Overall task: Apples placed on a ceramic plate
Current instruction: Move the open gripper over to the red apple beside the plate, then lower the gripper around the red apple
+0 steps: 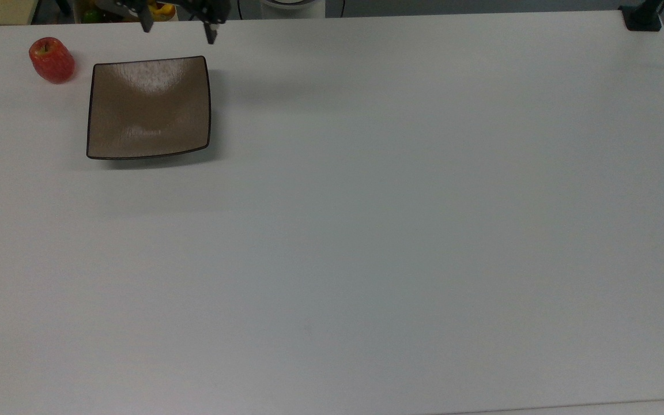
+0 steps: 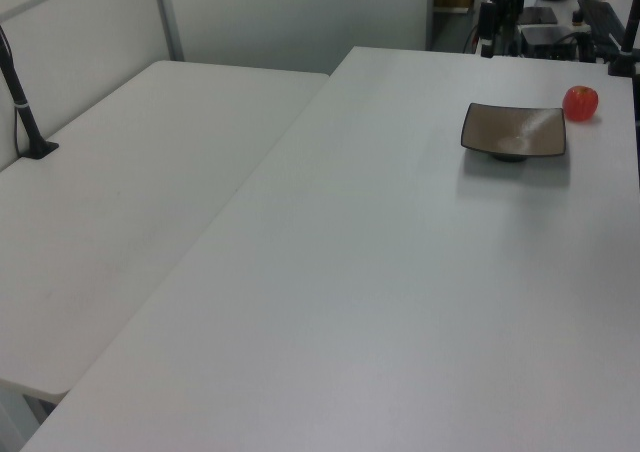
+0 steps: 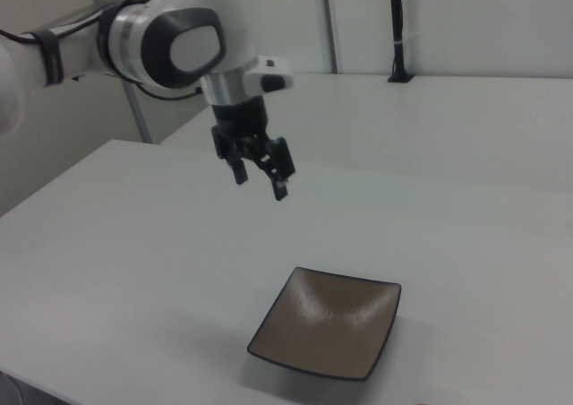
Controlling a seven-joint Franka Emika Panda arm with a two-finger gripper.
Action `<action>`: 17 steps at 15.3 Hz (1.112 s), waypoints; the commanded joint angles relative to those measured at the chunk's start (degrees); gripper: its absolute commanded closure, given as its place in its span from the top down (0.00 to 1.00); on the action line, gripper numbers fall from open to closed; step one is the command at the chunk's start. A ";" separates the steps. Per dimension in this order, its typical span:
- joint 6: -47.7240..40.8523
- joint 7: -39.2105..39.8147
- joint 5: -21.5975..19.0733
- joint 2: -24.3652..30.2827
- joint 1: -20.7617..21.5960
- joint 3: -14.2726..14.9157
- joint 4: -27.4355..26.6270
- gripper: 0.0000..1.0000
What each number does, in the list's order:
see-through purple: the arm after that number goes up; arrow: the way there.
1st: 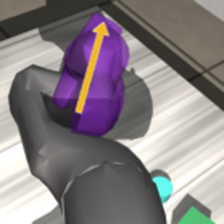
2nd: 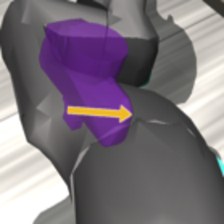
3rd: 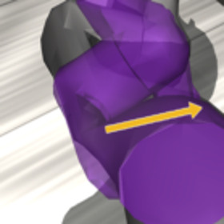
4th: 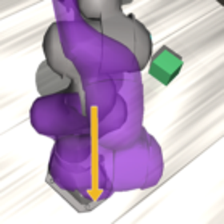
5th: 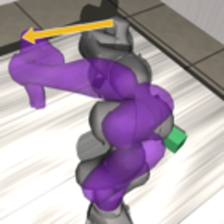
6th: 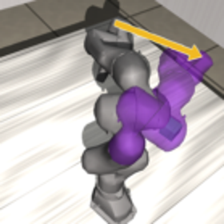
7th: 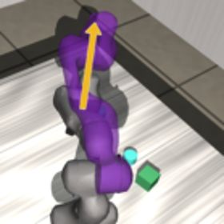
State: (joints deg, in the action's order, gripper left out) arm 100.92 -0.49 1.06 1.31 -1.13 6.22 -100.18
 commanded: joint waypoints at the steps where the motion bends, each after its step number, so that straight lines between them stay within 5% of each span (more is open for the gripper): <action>1: 2.08 7.24 1.22 1.50 -1.85 4.66 -3.35 1.00; 7: 7.97 18.67 5.08 -0.08 -5.19 10.47 -9.05 1.00; 17: 13.42 22.55 9.39 -8.77 -10.99 12.50 -9.94 1.00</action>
State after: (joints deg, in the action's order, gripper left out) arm 112.34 20.18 8.85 -5.57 -11.03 17.95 -109.65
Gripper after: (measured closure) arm 0.000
